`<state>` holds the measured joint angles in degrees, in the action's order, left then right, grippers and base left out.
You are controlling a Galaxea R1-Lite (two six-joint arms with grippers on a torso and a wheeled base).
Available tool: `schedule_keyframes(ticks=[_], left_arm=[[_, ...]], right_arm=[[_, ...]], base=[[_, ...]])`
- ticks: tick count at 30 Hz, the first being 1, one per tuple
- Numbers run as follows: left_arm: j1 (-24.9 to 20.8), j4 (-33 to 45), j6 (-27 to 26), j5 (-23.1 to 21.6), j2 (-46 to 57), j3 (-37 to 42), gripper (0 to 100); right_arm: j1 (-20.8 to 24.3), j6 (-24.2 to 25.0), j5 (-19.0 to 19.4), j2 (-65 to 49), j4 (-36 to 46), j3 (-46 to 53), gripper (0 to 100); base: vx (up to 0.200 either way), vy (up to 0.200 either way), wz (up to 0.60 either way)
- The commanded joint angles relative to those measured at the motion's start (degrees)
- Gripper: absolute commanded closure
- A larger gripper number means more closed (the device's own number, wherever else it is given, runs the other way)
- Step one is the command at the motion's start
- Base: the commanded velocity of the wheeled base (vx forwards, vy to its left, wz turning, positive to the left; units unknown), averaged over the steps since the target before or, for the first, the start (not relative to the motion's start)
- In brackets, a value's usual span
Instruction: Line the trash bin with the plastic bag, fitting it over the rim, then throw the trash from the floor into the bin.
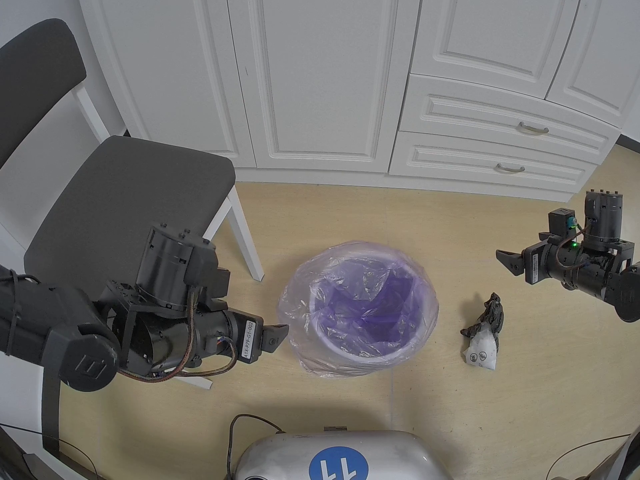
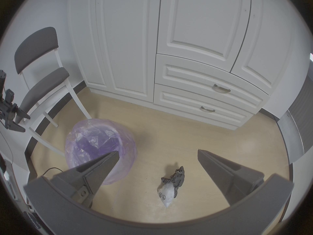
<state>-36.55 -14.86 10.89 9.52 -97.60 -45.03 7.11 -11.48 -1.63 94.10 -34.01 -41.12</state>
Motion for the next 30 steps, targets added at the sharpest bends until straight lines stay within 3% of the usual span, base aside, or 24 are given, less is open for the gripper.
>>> schedule_keyframes(ticks=[1,4,10,15,19,22,26,30], left_arm=[[0.2,-0.7,0.2,-0.7,1.0,0.0,0],[-0.2,-2.3,0.3,-1.3,1.5,0.6,0],[0.3,-8.0,1.2,-5.0,1.7,2.3,0],[1.9,-13.4,1.2,-7.2,-0.1,2.3,0],[2.0,-18.5,1.0,-7.9,-2.2,2.0,0],[2.0,-22.4,0.9,-7.9,-4.0,2.3,0],[3.4,-27.2,0.8,-8.1,-9.7,2.4,0],[5.8,-33.4,0.8,-9.0,-15.9,2.0,0]], right_arm=[[0.7,0.1,-0.1,2.5,-0.3,0.9,0],[0.9,0.4,-0.5,1.6,-0.4,2.7,0],[3.8,4.1,-5.5,-0.1,-1.9,9.3,0],[6.0,8.8,-5.8,1.3,-6.5,10.6,0],[6.5,9.8,-6.0,2.8,-8.5,10.4,0],[6.7,10.6,-6.0,5.7,-12.1,10.1,0],[8.1,11.0,-8.5,12.2,-22.7,9.7,0],[9.1,10.6,-10.9,16.7,-26.6,9.5,0]], base=[[0.000,0.000,0.00],[0.000,0.000,0.00],[0.000,0.000,0.00],[0.000,0.000,0.00],[0.000,0.000,0.00],[0.000,0.000,0.00],[0.000,0.000,0.00],[0.000,0.000,0.00]])
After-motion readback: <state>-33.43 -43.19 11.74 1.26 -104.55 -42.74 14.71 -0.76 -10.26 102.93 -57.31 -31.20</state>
